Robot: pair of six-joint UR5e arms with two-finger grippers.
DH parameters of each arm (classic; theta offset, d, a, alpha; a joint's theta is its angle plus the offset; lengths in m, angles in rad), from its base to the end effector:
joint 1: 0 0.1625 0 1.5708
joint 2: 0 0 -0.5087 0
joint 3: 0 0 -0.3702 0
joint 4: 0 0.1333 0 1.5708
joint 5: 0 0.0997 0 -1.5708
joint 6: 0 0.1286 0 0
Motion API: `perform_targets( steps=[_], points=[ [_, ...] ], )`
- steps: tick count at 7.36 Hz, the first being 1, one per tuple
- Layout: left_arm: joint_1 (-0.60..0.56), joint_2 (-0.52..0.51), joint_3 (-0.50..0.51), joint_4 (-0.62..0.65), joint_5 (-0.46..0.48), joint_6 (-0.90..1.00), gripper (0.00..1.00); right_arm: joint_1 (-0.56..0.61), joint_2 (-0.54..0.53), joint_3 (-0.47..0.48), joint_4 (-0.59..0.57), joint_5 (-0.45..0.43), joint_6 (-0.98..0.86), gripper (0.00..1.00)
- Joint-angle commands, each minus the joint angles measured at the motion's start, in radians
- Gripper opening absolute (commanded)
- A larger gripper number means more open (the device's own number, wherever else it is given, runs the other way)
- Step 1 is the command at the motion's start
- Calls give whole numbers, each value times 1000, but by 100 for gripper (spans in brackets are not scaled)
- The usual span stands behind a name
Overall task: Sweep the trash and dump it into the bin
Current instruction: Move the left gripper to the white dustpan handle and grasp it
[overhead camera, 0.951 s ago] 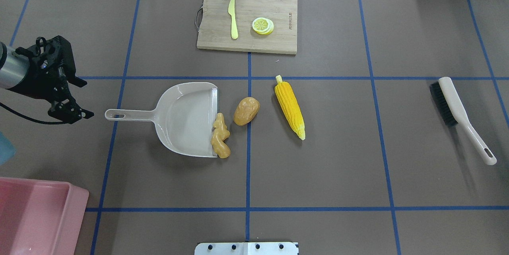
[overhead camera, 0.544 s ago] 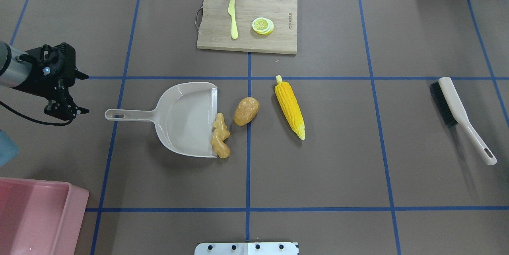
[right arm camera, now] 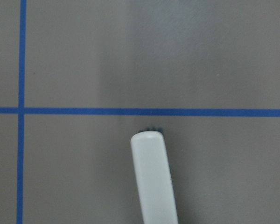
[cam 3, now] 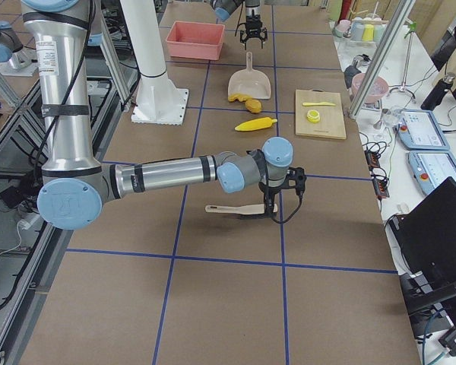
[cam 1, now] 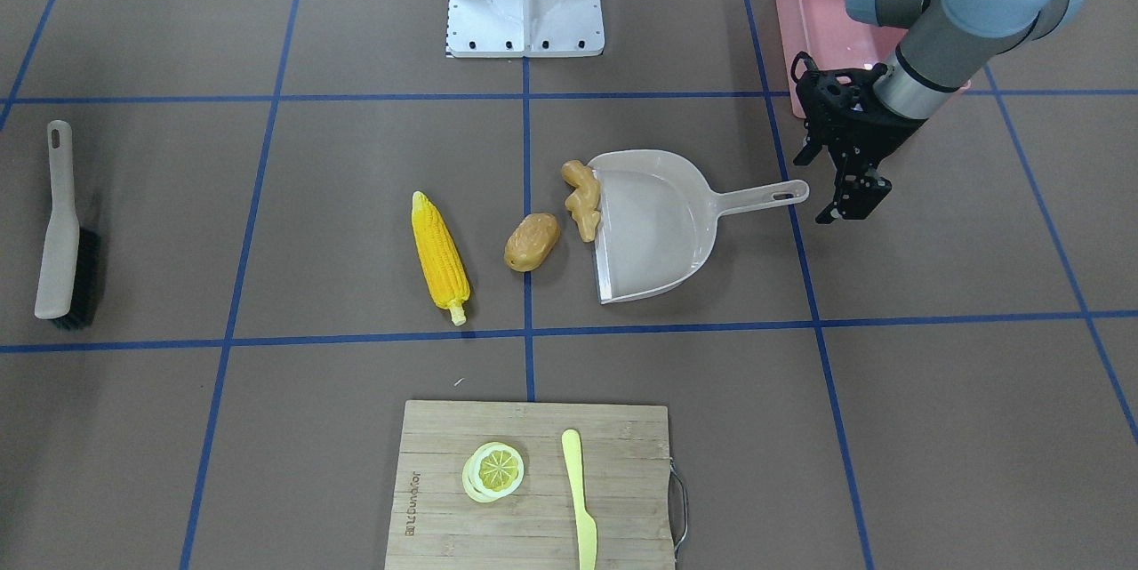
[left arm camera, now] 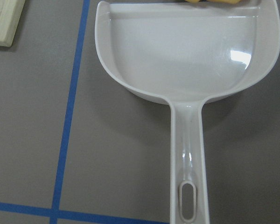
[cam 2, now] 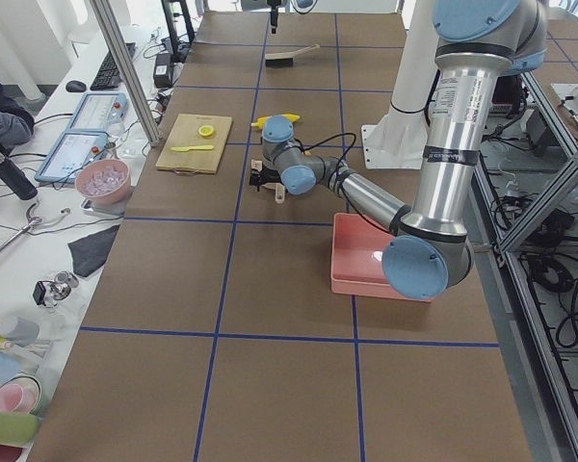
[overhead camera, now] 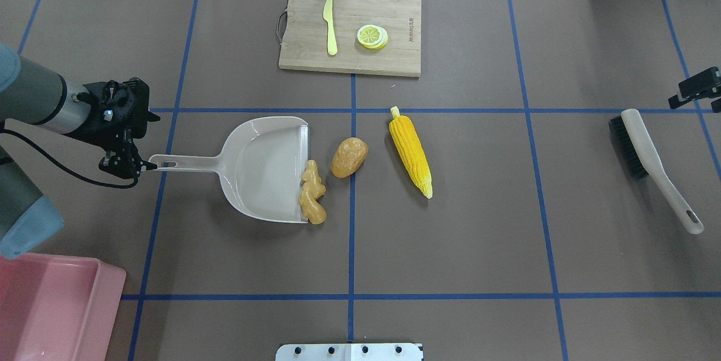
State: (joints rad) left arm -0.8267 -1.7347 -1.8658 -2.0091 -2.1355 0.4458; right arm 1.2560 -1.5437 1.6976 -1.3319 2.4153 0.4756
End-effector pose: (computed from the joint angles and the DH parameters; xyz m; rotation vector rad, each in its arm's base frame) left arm 0.3332 -0.4571 0.4902 0.8514 0.7049 1.3298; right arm -0.1208 -0.4911 0.6550 0.0197 -0.9101 -0.0163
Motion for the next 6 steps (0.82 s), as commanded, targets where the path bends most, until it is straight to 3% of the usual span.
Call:
perform_targets(
  steps=[1, 3, 6],
  points=[
    [8, -23, 7, 0, 2, -1, 99, -140, -60, 33, 3, -37, 0, 100],
    [20, -26, 13, 1, 3, -12, 98, -220, -82, 34, -16, -65, 3, 100],
    [40, -43, 51, -2, 2, -74, 97, -237, -136, 109, -90, -45, 3, 100]
  ],
)
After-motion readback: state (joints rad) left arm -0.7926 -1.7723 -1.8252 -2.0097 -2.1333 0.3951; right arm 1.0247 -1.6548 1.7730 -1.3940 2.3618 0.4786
